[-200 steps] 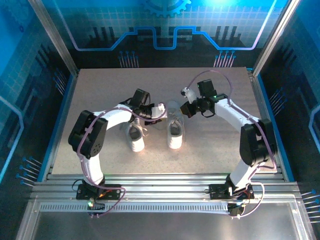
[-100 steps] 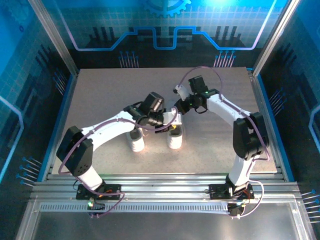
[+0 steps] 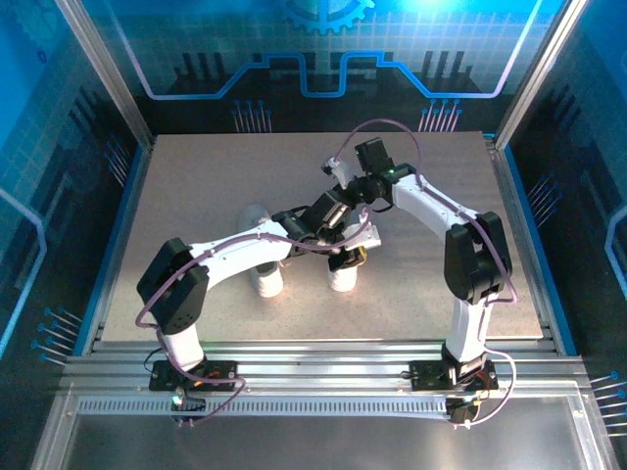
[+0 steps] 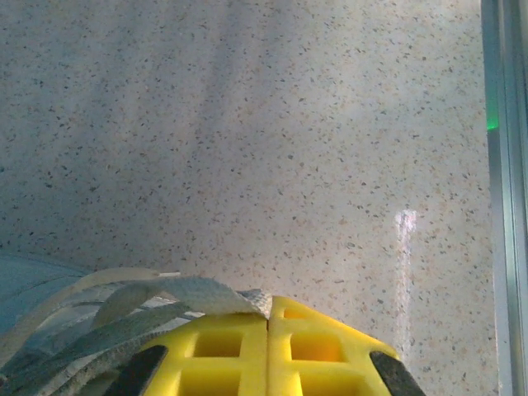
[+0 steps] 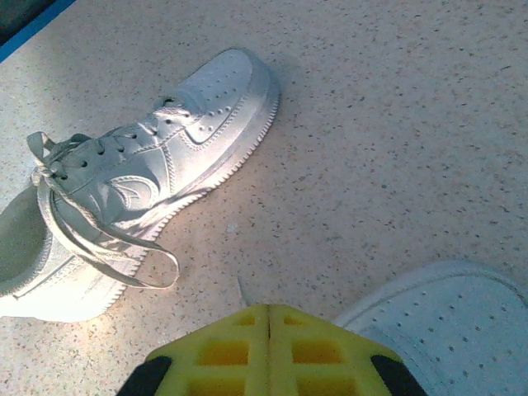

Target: Tie the shoes

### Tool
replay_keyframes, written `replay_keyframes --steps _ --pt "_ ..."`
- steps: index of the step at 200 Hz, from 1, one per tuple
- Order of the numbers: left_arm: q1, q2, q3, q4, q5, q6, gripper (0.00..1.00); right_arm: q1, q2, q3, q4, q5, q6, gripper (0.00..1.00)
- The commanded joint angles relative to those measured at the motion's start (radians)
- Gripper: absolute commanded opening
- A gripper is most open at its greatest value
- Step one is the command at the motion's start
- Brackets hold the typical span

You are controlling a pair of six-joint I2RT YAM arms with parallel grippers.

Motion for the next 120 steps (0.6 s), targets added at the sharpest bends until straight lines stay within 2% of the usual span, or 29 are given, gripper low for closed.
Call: replay_keyframes --steps 1,81,112,120 --pt "-0.012 0.014 -0.007 0.057 -0.007 -0.051 0.00 0.023 0.030 0.041 -0.023 -0.060 -0.017 0.00" --pt "-0.048 0.057 -0.019 0.155 -0.032 -0.114 0.00 0.050 0.087 0.104 0.022 -0.114 0.022 0.00" --pt "-0.046 0.020 -0.060 0.206 -0.072 -0.108 0.00 0.051 0.078 0.091 0.032 -0.108 0.034 0.00" --pt "-0.044 0.004 -0.069 0.215 -0.085 -0.104 0.18 0.051 0.072 0.091 0.030 -0.108 0.037 0.01"
